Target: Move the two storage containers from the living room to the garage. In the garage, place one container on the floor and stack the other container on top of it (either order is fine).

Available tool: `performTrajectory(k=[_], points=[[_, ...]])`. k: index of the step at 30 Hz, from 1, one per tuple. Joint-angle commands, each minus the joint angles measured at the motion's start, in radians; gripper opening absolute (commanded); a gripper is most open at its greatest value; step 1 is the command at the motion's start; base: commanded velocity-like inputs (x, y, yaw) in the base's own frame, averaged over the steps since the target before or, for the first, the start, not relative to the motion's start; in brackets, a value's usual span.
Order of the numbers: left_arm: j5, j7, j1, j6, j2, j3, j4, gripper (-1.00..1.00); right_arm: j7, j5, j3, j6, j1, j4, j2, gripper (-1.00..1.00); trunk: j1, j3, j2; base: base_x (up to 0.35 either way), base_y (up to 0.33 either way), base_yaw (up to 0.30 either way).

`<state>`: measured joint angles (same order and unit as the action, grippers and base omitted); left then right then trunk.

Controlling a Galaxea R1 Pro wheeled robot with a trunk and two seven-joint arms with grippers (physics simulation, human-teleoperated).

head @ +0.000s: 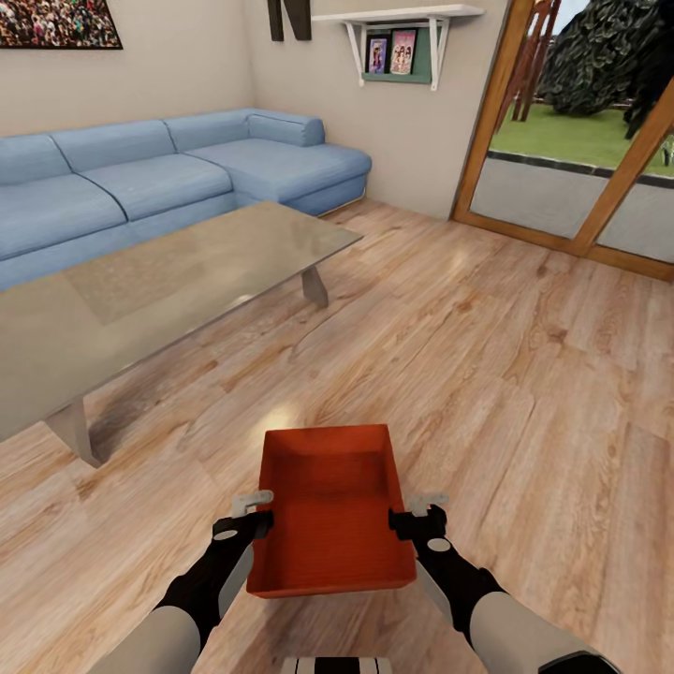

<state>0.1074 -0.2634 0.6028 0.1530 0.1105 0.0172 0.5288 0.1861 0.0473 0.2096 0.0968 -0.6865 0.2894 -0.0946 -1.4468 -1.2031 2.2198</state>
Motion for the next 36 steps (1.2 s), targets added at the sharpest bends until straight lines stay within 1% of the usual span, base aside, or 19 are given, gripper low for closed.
performTrajectory(k=[1, 13, 20, 24, 31, 36], points=[[0.01, -0.005, 0.0, 0.005, 0.0, 0.002, 0.002, 1.0, 0.007, 0.008, 0.007, 0.001, -0.001, -0.001, -0.001, 1.0, 0.0, -0.001, 0.0, 0.002, -0.002, 0.027], [0.01, -0.005, 0.0, 0.004, 0.0, 0.002, 0.002, 1.0, 0.03, 0.018, -0.001, -0.005, -0.001, -0.002, -0.007, 1.0, 0.0, -0.001, 0.0, 0.0, 0.0, 0.053], [0.011, -0.005, 0.0, 0.004, 0.0, 0.003, 0.002, 1.0, 0.053, 0.019, -0.001, -0.004, -0.001, -0.003, -0.006, 1.0, 0.0, -0.001, 0.0, 0.0, 0.0, 0.167], [0.011, -0.004, 0.0, 0.003, 0.0, 0.003, 0.002, 1.0, 0.055, 0.018, -0.001, 0.005, -0.001, -0.003, -0.001, 1.0, 0.0, -0.001, 0.0, 0.0, 0.0, 0.02], [0.008, -0.004, 0.0, 0.005, 0.0, 0.009, -0.006, 1.0, 0.055, 0.014, 0.0, 0.01, -0.001, -0.003, -0.001, 1.0, 0.0, -0.001, 0.0, 0.0, 0.0, 0.002], [0.003, -0.002, 0.0, 0.005, 0.001, 0.014, -0.018, 1.0, 0.049, 0.012, 0.001, 0.009, -0.001, -0.038, 0.001, 1.0, 0.0, -0.001, 0.0, 0.0, 0.0, 0.0]])
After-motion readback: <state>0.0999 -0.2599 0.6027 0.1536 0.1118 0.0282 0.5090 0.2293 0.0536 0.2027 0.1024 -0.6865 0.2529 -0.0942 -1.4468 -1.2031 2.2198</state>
